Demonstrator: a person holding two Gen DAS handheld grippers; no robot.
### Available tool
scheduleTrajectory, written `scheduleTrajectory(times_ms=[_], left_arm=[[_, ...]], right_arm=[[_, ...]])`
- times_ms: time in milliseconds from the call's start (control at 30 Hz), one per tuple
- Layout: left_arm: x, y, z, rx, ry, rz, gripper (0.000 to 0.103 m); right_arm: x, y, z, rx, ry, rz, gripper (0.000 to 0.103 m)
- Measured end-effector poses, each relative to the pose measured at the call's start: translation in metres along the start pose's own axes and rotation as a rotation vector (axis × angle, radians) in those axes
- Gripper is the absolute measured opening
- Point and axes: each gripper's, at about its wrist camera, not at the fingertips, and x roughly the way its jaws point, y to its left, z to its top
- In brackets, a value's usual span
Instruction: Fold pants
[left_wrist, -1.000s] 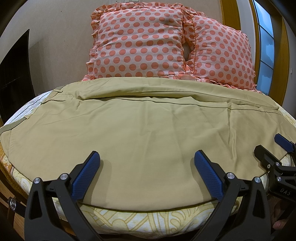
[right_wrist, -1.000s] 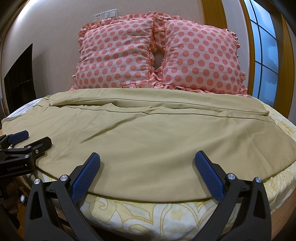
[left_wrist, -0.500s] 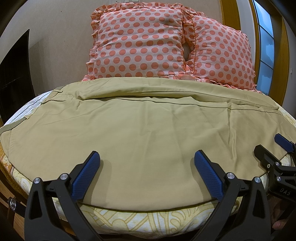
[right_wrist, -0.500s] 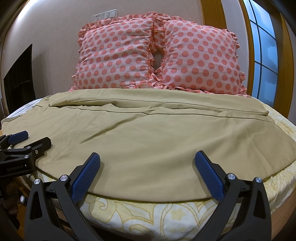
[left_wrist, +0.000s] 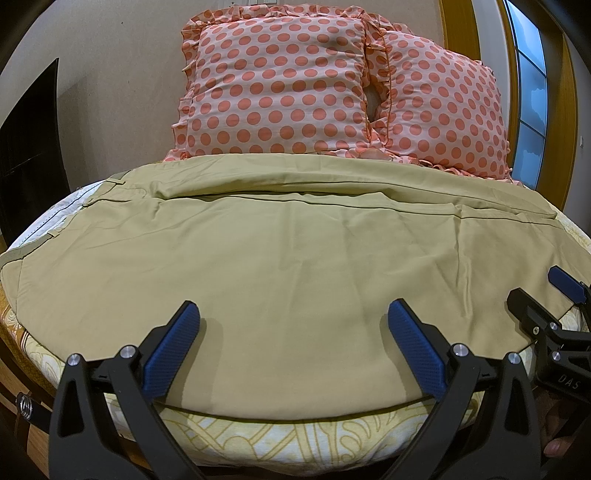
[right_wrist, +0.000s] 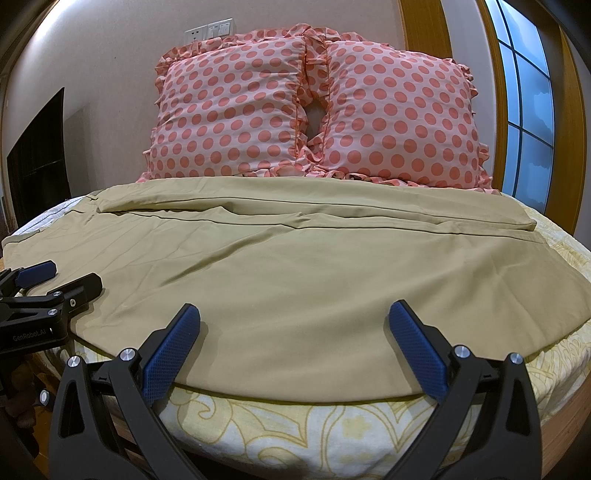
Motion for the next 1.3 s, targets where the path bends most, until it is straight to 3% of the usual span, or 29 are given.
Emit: scheduleTrajectory(times_ms=[167, 300, 467, 567, 633, 667, 700, 767, 800, 900, 1000, 1067, 1133, 1200, 1233, 1267, 1300], left_arm=[[0.0, 0.0, 0.0, 0.003, 0.002, -0.001, 0.101], [0.001, 0.004, 0.003, 0.009, 0.024, -0.02, 0.101], [-0.004, 0.014, 0.018, -0.006, -0.018, -0.007, 0.101], [-0.011, 0.016, 0.029, -0.003, -0.059, 0.0, 0.101], [-0.011, 0.015, 0.038, 0.003, -0.075, -0.006, 0.101], [-0.01, 0.015, 0.041, 0.006, -0.079, -0.009, 0.101], [-0.009, 0.014, 0.044, 0.009, -0.081, -0.011, 0.101], [-0.006, 0.014, 0.05, 0.02, -0.089, -0.01, 0.101], [-0.005, 0.014, 0.051, 0.021, -0.091, -0.007, 0.101], [0.003, 0.018, 0.057, 0.015, -0.085, -0.006, 0.101], [0.013, 0.02, 0.059, 0.005, -0.063, -0.014, 0.101], [0.015, 0.023, 0.06, -0.006, -0.047, -0.039, 0.101], [0.014, 0.025, 0.06, -0.011, -0.055, -0.038, 0.101], [0.013, 0.028, 0.059, -0.017, -0.057, -0.035, 0.101], [0.013, 0.03, 0.059, -0.025, -0.056, -0.038, 0.101], [0.013, 0.032, 0.06, -0.037, -0.052, -0.044, 0.101], [0.012, 0.034, 0.06, -0.046, -0.05, -0.047, 0.101]], right_arm=[[0.004, 0.004, -0.005, -0.003, 0.022, 0.012, 0.102], [0.011, -0.025, 0.027, 0.07, 0.083, 0.057, 0.102], [0.044, -0.108, 0.111, 0.208, 0.092, -0.1, 0.102], [0.098, -0.168, 0.152, 0.334, 0.155, -0.226, 0.102], [0.151, -0.212, 0.17, 0.453, 0.247, -0.314, 0.102], [0.178, -0.233, 0.175, 0.517, 0.301, -0.339, 0.095], [0.194, -0.244, 0.176, 0.558, 0.334, -0.362, 0.082], [0.232, -0.268, 0.177, 0.666, 0.394, -0.393, 0.073], [0.247, -0.276, 0.177, 0.703, 0.409, -0.409, 0.073], [0.276, -0.283, 0.175, 0.706, 0.454, -0.515, 0.074], [0.297, -0.274, 0.178, 0.586, 0.494, -0.633, 0.075], [0.3, -0.267, 0.173, 0.522, 0.466, -0.656, 0.073], [0.291, -0.267, 0.165, 0.506, 0.427, -0.632, 0.064], [0.278, -0.274, 0.159, 0.513, 0.396, -0.603, 0.036], [0.27, -0.281, 0.155, 0.53, 0.383, -0.568, 0.03], [0.261, -0.291, 0.15, 0.581, 0.361, -0.504, 0.01], [0.253, -0.299, 0.145, 0.645, 0.342, -0.444, 0.008]])
